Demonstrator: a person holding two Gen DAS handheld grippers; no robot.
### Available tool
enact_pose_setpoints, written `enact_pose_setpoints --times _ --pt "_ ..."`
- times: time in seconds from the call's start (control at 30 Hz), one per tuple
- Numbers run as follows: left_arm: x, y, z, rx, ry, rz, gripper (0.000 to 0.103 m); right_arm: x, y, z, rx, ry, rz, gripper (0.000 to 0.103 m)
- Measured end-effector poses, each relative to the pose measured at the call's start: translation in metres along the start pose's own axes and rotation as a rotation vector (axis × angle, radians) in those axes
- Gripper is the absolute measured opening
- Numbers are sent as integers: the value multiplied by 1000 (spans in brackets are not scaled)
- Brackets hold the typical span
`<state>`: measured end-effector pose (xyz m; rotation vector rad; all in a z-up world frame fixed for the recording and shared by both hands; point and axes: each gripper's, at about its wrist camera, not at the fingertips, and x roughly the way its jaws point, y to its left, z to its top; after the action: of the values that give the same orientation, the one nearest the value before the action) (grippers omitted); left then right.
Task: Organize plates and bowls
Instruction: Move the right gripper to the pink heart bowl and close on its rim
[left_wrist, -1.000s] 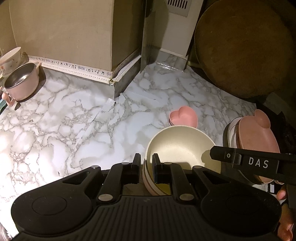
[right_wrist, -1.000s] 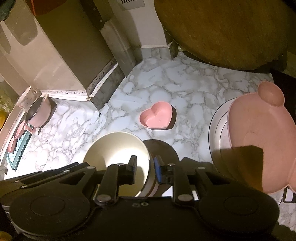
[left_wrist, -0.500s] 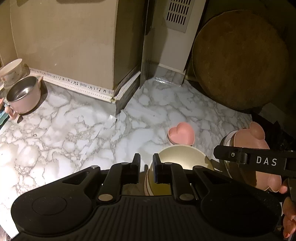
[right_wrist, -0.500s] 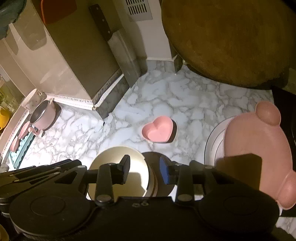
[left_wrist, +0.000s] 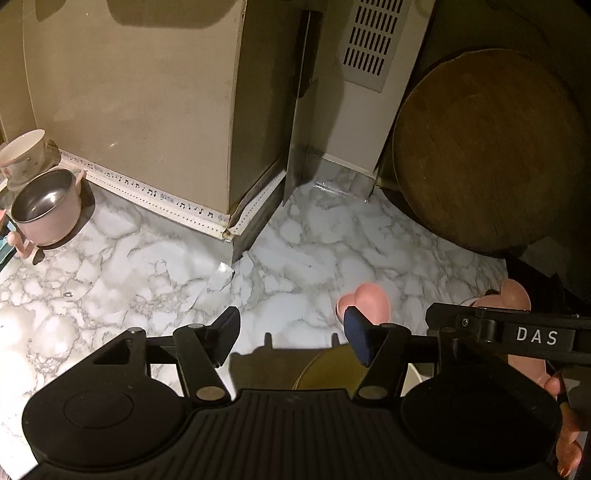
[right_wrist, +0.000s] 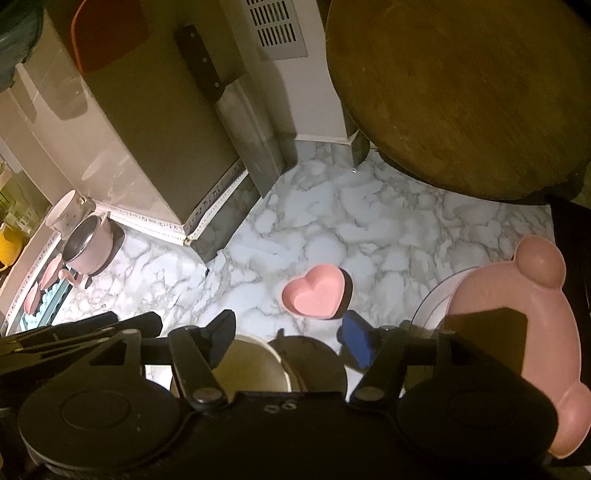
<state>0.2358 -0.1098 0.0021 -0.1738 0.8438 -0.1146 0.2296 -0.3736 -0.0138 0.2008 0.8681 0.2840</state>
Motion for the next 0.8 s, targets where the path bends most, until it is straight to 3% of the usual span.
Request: enact_pose_setpoints --times 0.13,0.37,0.8 --pt "8 -1 9 -8 -10 -5 73 5 -7 10 8 0 6 76" --pt "36 -6 25 5 29 -46 78 22 -22 26 36 39 23 91" --pt "119 -14 37 21 231 -65 78 80 -53 52 66 152 -7 90"
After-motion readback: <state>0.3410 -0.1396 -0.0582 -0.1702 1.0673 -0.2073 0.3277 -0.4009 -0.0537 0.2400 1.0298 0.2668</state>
